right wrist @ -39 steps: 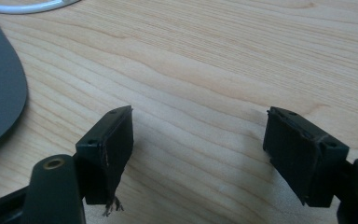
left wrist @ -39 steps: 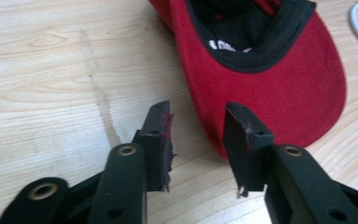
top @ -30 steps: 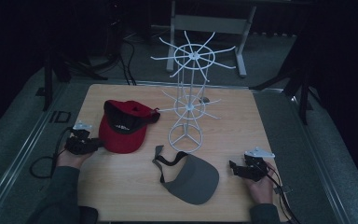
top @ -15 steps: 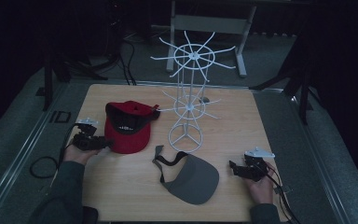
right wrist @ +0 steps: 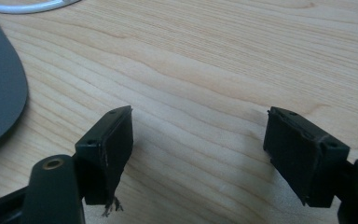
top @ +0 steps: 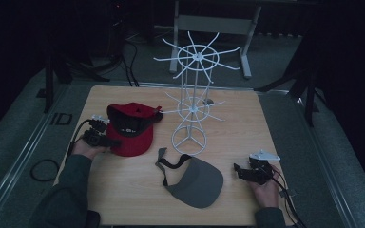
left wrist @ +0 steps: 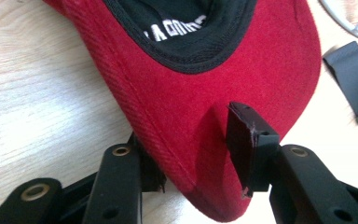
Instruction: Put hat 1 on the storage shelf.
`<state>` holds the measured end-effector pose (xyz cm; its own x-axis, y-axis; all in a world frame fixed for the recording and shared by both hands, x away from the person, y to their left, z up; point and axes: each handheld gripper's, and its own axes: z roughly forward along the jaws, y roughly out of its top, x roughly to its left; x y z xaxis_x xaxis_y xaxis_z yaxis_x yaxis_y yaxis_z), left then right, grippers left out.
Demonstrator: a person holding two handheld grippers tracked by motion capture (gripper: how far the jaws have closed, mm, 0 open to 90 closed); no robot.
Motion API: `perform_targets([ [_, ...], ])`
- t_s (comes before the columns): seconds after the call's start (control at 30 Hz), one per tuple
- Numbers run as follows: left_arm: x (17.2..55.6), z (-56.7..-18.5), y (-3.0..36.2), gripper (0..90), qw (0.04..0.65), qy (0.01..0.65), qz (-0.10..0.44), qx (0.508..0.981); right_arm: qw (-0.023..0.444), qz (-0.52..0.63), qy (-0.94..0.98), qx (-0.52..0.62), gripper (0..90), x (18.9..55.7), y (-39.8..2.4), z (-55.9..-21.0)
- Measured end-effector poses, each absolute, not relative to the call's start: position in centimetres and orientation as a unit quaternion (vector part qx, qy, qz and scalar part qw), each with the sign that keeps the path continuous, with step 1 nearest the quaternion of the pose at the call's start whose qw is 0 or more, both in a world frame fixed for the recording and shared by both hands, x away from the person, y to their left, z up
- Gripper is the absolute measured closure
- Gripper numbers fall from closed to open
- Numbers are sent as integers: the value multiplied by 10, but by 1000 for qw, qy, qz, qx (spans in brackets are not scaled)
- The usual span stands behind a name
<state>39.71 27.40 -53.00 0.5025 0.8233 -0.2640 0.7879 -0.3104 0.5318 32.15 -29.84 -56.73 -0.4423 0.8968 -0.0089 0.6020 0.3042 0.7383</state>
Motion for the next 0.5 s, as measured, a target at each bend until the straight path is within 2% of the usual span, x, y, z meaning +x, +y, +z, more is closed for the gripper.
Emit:
perform_targets([
  [0.2, 394, -528, 276, 681, 316, 491, -2, 812, 217, 340, 778, 482, 240, 321, -298, -567],
  [0.5, 381, -526, 275, 764, 348, 481, 21, 804, 217, 340, 778, 481, 239, 321, -298, -567],
])
